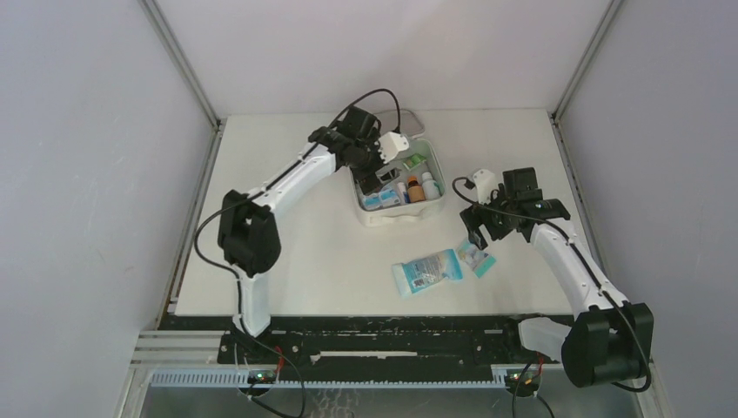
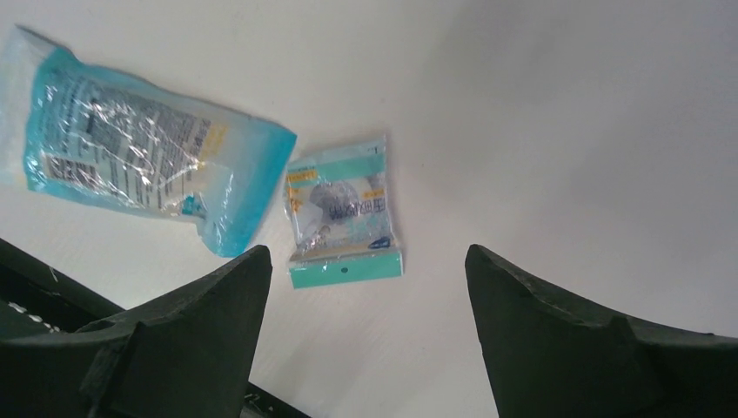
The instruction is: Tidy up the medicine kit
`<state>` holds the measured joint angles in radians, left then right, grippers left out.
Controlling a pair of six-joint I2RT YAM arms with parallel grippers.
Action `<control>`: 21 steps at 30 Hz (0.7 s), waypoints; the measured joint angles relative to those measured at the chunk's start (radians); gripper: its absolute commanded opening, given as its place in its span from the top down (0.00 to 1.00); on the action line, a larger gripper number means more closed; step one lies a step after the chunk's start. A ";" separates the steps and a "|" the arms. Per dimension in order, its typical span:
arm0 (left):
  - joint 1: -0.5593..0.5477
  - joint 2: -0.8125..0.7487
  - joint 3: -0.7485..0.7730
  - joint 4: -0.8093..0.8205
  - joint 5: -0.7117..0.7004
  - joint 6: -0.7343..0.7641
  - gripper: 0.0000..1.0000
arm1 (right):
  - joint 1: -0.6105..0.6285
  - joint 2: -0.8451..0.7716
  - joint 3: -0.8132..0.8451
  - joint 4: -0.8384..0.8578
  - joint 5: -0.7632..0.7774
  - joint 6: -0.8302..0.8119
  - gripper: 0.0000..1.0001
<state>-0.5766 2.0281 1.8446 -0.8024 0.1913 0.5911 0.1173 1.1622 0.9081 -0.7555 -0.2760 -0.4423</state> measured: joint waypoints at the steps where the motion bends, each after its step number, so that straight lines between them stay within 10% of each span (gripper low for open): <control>1: 0.000 -0.031 -0.014 0.016 -0.002 -0.005 0.00 | 0.000 0.002 -0.010 -0.005 0.006 -0.009 0.17; 21: 0.008 -0.531 -0.474 0.253 -0.123 -0.058 0.00 | 0.158 0.151 -0.150 0.030 0.153 -0.128 0.09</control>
<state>-0.5690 1.4967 1.3708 -0.5491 0.0681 0.5327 0.2749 1.3132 0.7582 -0.7258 -0.1234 -0.5705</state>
